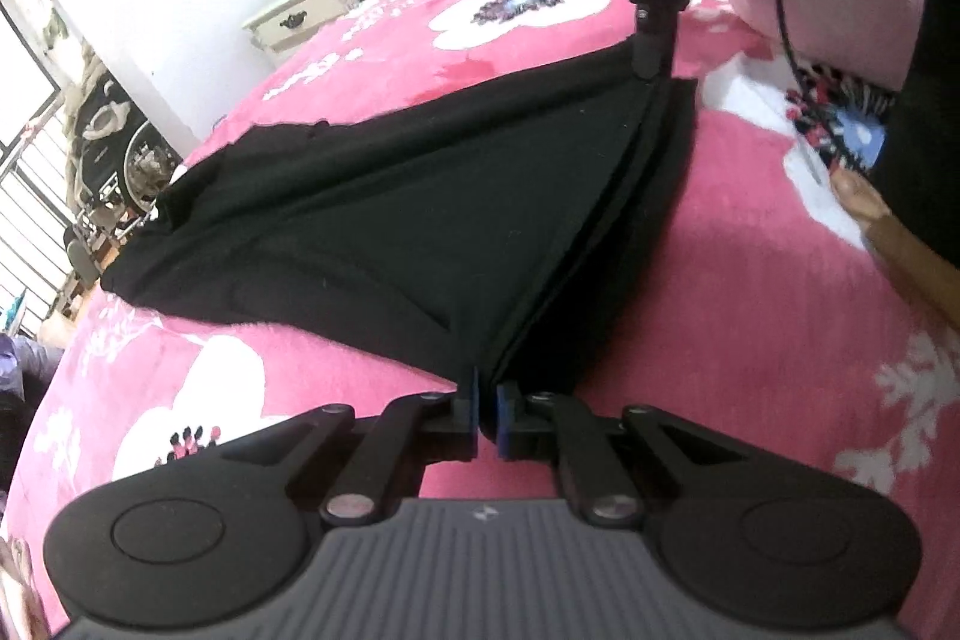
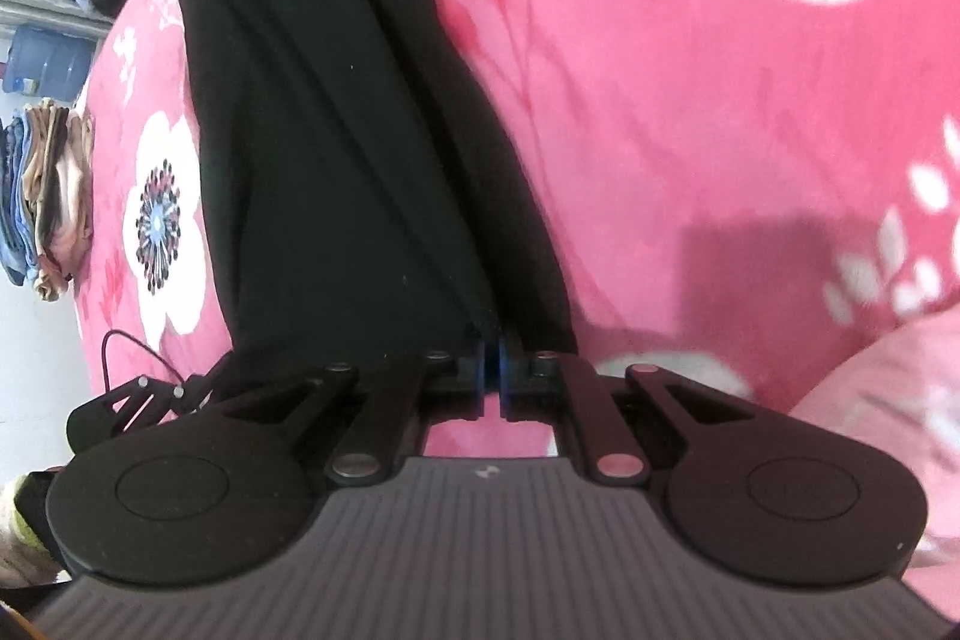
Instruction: Fold clothes
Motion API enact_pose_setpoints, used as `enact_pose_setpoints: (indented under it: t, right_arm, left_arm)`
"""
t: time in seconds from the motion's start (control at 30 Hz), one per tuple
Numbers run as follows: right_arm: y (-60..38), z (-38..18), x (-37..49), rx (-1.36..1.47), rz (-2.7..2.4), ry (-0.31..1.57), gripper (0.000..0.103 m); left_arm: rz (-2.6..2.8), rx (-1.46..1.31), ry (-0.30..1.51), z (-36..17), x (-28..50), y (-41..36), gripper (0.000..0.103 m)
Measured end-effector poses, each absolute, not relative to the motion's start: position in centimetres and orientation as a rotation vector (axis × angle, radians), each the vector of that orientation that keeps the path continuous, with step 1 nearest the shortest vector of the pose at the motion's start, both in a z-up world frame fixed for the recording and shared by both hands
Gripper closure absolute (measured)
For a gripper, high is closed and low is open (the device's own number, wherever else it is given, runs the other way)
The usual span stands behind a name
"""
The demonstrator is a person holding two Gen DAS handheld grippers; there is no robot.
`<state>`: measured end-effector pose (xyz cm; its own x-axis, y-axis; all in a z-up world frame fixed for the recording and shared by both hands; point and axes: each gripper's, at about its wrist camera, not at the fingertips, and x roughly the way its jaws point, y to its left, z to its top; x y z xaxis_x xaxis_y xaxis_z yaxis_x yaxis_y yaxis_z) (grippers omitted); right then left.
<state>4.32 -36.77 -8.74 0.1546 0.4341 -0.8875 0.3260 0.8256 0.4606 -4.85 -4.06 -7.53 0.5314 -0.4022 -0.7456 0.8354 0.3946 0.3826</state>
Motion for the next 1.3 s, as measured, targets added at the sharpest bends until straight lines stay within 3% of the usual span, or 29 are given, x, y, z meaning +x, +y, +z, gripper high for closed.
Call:
enact_pose_setpoints:
  t: [0.4, 0.6, 0.7, 0.77, 0.87, 0.93, 1.17, 1.3]
  right_arm:
    - [-36.7, -10.7, 4.0, 0.626, 0.039, 1.479, 0.100]
    - [-36.2, -9.8, 4.2, 0.567, 0.053, 1.485, 0.090]
    - [-35.9, -9.0, 4.5, 0.528, 0.054, 1.479, 0.081]
    - [-35.9, -8.5, 4.5, 0.509, 0.047, 1.468, 0.077]
    - [-35.9, -8.5, 4.5, 0.512, 0.036, 1.469, 0.076]
    - [-35.8, -8.5, 4.5, 0.511, 0.035, 1.470, 0.076]
    - [-35.5, -8.0, 4.5, 0.515, 0.040, 1.455, 0.076]
    - [-35.1, -7.9, 4.5, 0.510, 0.044, 1.456, 0.076]
  left_arm:
    - [-0.876, 0.916, 0.539, -9.0, -6.1, -3.9, 0.097]
    - [-0.889, 0.942, 0.513, -9.1, -6.6, -3.8, 0.094]
    - [-0.921, 0.940, 0.511, -8.6, -7.0, -3.5, 0.090]
    - [-0.950, 0.931, 0.521, -8.2, -7.2, -3.1, 0.082]
    - [-0.983, 0.893, 0.565, -7.2, -7.1, -2.5, 0.066]
    - [-1.015, 0.840, 0.602, -6.3, -6.9, -2.1, 0.064]
    - [-0.998, 0.766, 0.589, -5.4, -6.2, -2.0, 0.066]
    - [-1.018, 0.760, 0.563, -5.3, -5.3, -3.0, 0.079]
